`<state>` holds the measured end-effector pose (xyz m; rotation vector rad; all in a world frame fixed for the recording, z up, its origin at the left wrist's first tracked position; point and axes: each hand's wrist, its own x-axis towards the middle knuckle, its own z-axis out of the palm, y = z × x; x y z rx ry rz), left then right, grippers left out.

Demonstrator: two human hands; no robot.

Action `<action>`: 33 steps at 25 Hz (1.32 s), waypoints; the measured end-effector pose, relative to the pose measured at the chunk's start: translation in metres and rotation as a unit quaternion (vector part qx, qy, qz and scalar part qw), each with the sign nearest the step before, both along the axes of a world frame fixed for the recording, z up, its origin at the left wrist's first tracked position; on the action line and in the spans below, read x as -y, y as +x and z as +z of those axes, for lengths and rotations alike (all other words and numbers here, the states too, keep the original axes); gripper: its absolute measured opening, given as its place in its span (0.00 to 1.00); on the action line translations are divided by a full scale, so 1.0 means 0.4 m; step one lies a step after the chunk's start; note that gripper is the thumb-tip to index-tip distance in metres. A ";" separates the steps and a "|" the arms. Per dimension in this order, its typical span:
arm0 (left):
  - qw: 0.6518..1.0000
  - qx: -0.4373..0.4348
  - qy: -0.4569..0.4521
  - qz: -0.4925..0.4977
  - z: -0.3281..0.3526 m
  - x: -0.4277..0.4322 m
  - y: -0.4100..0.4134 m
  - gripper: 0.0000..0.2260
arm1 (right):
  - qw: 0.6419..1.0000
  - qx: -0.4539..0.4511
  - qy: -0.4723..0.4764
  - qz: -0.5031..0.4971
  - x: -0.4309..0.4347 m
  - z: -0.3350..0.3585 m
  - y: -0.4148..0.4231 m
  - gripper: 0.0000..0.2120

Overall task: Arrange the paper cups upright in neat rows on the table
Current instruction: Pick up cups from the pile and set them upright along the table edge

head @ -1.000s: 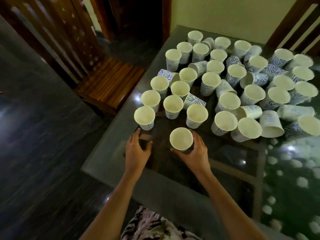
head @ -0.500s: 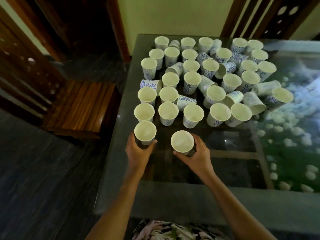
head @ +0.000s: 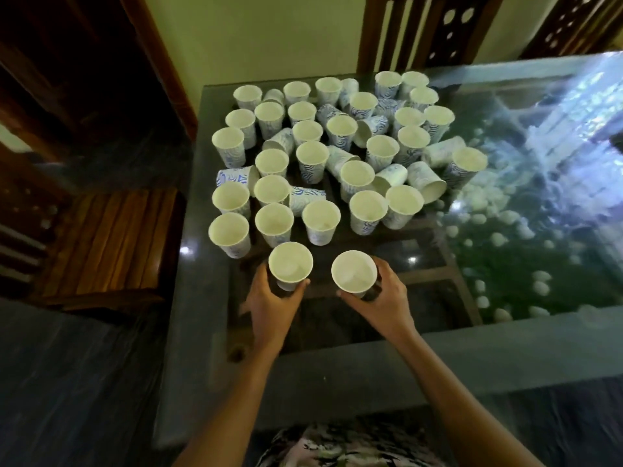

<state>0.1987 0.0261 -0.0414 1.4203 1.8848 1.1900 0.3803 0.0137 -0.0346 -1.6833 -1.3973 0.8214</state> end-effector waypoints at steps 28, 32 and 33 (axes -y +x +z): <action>0.898 0.102 -0.001 -0.428 0.062 0.036 1.502 0.28 | 0.952 0.039 0.080 -0.293 0.317 0.059 1.393 0.33; 0.901 0.086 -0.019 -0.424 0.052 -0.082 1.702 0.31 | 0.953 0.052 0.059 -0.291 0.209 0.077 1.583 0.32; 0.902 0.083 -0.025 -0.423 0.049 -0.114 1.747 0.31 | 0.952 0.054 0.058 -0.297 0.179 0.079 1.628 0.32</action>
